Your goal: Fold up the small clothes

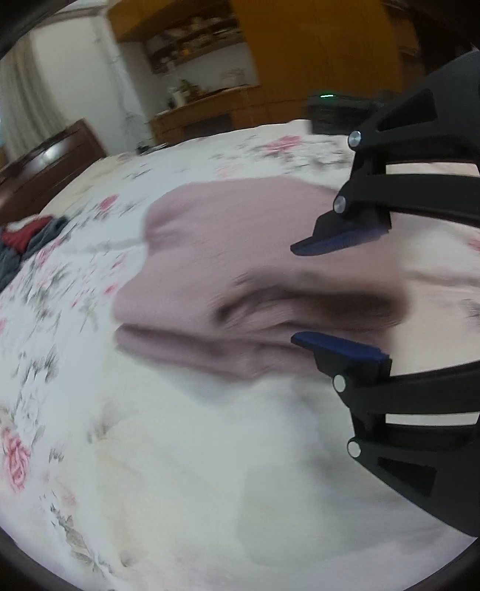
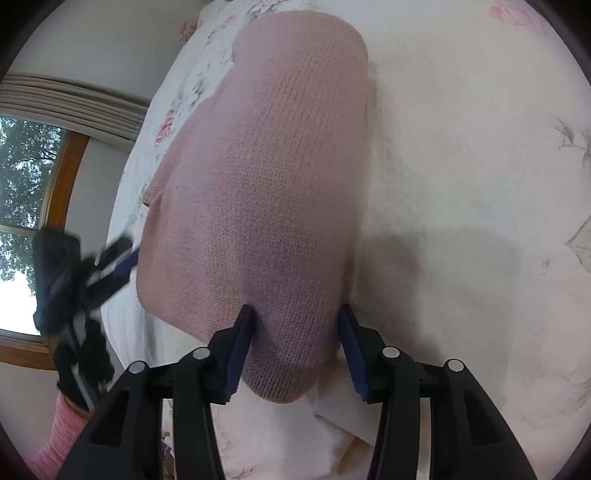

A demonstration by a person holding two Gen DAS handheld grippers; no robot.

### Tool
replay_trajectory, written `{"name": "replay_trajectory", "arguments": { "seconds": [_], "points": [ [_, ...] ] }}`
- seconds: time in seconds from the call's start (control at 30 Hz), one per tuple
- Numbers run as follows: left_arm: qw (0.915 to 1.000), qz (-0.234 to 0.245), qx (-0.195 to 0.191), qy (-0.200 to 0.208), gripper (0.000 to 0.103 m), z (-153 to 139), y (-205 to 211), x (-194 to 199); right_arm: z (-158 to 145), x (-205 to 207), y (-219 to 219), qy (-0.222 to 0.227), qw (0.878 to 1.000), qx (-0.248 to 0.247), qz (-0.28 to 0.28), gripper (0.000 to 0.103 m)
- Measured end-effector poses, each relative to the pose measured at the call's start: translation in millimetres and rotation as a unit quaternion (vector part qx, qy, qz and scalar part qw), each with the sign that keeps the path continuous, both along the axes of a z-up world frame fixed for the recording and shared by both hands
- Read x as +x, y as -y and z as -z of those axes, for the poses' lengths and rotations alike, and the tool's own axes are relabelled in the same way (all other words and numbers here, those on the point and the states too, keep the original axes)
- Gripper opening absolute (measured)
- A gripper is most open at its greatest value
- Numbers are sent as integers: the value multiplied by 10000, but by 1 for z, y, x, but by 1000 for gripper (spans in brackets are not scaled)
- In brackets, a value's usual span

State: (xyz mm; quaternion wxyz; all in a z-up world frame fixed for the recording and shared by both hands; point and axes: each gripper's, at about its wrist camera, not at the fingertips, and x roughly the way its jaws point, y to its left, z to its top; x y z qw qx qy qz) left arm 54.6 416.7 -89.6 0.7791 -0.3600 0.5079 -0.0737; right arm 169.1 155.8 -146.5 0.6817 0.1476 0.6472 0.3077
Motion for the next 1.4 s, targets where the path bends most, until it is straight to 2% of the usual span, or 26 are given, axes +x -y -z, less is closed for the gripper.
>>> {"name": "replay_trajectory", "arguments": {
  "seconds": [0.1, 0.17, 0.23, 0.33, 0.4, 0.5, 0.57, 0.67, 0.7, 0.73, 0.83, 1.0, 1.1, 1.17, 1.23, 1.3, 1.4],
  "points": [
    [9998, 156, -91, -97, 54, 6, 15, -8, 0, -2, 3, 19, 10000, -34, 11, 50],
    [9995, 200, 6, -248, 47, 16, 25, -6, -1, -2, 2, 31, 10000, -77, 11, 51],
    [9989, 287, 48, -378, 9, 26, 31, -4, -4, -3, 2, 72, 9999, -129, -8, 51],
    [9991, 237, 50, -345, 5, 24, 31, -2, -12, -3, 1, 176, 9997, -173, -48, 51],
    [9995, 148, 108, -238, 5, 15, 23, -5, -17, -3, 3, 214, 9997, -84, -36, 51],
    [10000, -50, -71, 39, 5, -3, -5, -14, -23, -3, 9, 199, 9997, 150, -15, 51],
    [9999, -49, 131, 22, 5, -4, -13, -16, -23, -4, 8, 142, 9996, 250, -50, 51],
    [9996, 83, -109, -265, 5, 17, -10, -16, -16, -5, 2, 121, 9998, 129, -116, 51],
    [9991, 133, -160, -382, 5, 25, -7, -15, -13, -6, 0, 96, 9999, 35, -120, 47],
    [9986, 188, -126, -481, 6, 36, -2, -14, -7, -7, -2, 46, 9999, -87, -136, 35],
    [9983, 289, 67, -492, 6, 47, 6, -12, -2, -10, -7, 112, 9993, -289, -223, 30],
    [9982, 246, -19, -542, 9, 50, 4, -10, 3, -15, -12, 190, 9977, -533, -383, 27],
    [9978, 230, -197, -588, 13, 43, 1, -13, 1, -15, -22, 237, 9966, -645, -455, 27],
    [9984, 145, -263, -481, 19, 31, -6, -16, -3, -14, -22, 249, 9970, -565, -460, 31],
    [9991, 6, -320, -279, 36, 18, -13, -17, -8, -14, -15, 273, 9977, -453, -418, 37],
    [9991, -140, -397, -61, 40, 6, -23, -10, -12, -15, -8, 339, 9977, -408, -429, 40],
    [9990, -398, -190, -26, 41, 0, -34, 13, -11, -15, -3, 356, 9977, -386, -425, 41]
  ]
}}
